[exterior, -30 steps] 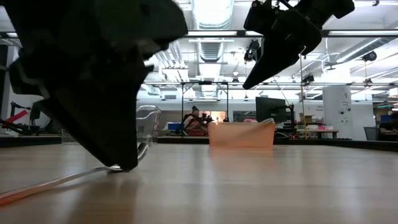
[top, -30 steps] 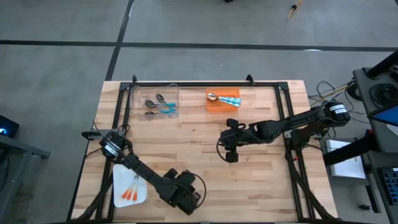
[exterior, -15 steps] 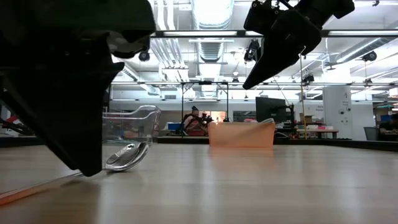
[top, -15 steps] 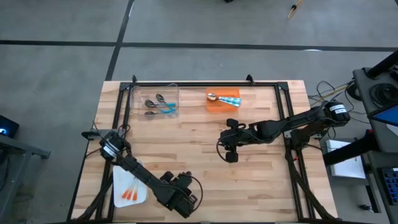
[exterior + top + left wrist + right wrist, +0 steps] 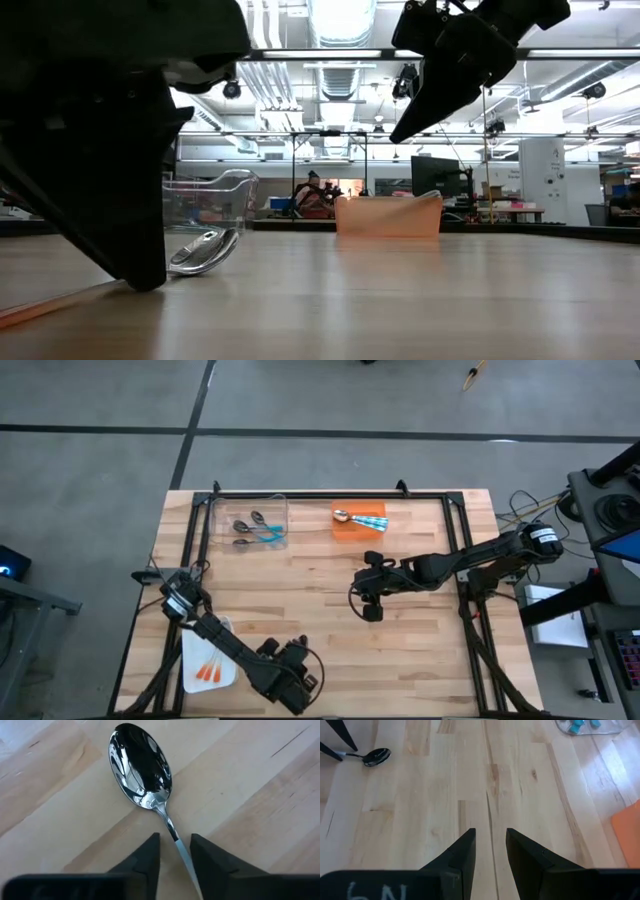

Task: Sort silverware by color (type)
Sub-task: Put the orange spoon into the white bin

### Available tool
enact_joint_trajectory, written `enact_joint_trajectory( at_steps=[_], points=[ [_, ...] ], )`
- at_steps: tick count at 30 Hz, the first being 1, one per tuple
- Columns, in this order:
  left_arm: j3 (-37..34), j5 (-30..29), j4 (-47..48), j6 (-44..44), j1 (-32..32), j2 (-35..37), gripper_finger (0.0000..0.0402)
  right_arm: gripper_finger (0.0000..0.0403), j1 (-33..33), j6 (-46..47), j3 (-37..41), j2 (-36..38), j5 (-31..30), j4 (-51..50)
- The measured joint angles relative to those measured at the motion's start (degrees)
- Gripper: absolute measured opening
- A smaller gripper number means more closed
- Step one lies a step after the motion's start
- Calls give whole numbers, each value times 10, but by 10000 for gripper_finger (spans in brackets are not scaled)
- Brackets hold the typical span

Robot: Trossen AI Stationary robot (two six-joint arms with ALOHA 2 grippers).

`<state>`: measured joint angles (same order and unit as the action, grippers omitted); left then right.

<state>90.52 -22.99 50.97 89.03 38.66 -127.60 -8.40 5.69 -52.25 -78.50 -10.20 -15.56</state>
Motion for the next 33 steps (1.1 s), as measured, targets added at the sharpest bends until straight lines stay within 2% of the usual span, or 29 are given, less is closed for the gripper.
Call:
enact_joint_trajectory(
  at_steps=[4,6,12,16,33],
  points=[
    [0,-12,6,18,5,4,27,98,0,3,0,0,1,0],
    [-1,-14,7,19,7,7,8,98,0,3,0,0,1,0],
    [-5,-34,16,18,16,25,2,98,0,-7,0,0,1,1],
    [-4,-41,46,11,23,64,1,98,0,-29,0,0,1,24],
    [-4,-50,339,16,66,265,0,98,5,-109,0,0,-4,138]
  ],
)
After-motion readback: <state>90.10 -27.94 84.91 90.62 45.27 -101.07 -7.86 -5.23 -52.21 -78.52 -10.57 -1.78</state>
